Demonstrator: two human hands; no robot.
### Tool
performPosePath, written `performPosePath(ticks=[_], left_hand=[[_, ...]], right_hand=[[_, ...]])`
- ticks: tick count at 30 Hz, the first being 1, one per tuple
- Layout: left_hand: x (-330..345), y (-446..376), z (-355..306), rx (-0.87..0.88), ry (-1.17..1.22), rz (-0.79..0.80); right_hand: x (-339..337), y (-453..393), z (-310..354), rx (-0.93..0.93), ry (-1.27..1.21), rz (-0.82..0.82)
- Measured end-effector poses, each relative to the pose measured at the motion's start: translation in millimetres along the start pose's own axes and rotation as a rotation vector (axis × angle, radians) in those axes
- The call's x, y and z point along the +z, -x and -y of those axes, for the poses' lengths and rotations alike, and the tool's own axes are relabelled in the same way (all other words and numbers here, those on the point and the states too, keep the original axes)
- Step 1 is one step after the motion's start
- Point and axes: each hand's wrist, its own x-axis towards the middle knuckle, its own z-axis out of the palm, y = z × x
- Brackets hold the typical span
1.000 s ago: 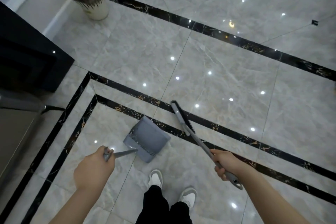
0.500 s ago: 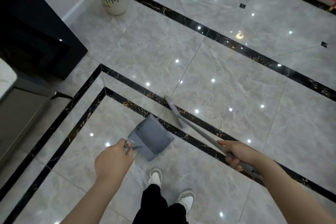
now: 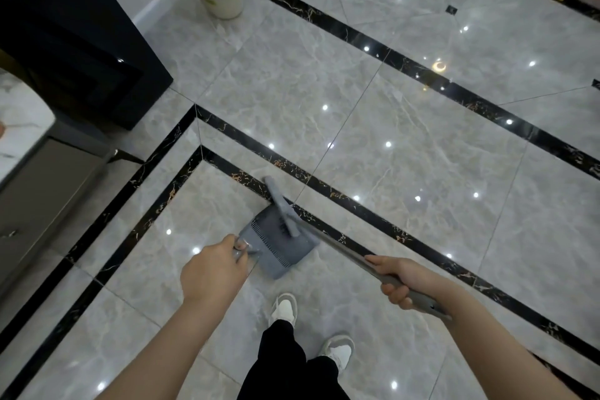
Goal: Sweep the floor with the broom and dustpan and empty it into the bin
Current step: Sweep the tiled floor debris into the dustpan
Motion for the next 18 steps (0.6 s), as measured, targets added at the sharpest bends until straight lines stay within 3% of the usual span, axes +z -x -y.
performPosePath(ticks=[6,10,18], left_hand=[[-32,5,45,-0.058,0.003,-0.055],[-46,0,73,-0.079,0.006,-0.121],[-57,-30,119,-0.277,0.052,-0.167]], right_hand=[[-3,-1,19,-0.093,-0.027,-0.209],[9,-12,33,-0.154,0.085,-0.352],[49,-39,51,-0.235,0.354,-0.395]])
